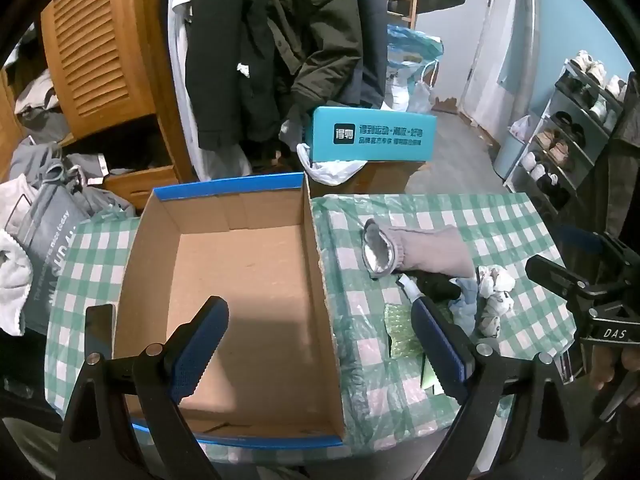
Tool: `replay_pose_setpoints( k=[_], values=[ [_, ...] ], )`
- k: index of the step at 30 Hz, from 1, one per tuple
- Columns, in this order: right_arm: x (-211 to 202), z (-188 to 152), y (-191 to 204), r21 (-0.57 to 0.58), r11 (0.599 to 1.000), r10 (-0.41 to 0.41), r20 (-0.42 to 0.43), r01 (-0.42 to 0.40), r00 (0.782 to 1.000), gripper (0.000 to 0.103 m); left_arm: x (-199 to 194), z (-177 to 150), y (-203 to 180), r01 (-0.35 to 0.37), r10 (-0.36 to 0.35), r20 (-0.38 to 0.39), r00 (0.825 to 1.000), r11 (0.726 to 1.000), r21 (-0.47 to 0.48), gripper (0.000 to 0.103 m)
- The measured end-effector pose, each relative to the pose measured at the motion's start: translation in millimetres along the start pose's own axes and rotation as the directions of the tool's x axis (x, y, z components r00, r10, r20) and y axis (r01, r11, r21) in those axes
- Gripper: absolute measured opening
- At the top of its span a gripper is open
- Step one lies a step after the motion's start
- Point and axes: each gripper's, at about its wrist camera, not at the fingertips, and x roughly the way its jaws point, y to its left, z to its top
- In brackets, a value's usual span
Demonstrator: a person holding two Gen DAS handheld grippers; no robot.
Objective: Organize soft objects
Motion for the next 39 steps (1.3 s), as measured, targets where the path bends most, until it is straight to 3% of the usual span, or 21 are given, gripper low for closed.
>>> replay_pose_setpoints(
  k=[39],
  values=[
    [4.9,-1.5,-5.7,0.016,1.0,0.011,-0.029,-0.01,1.0,0.101,0.9,-4.4,-7.9,0.009,-0.009,0.003,1.0,1.0,0.024,0.094]
  ],
)
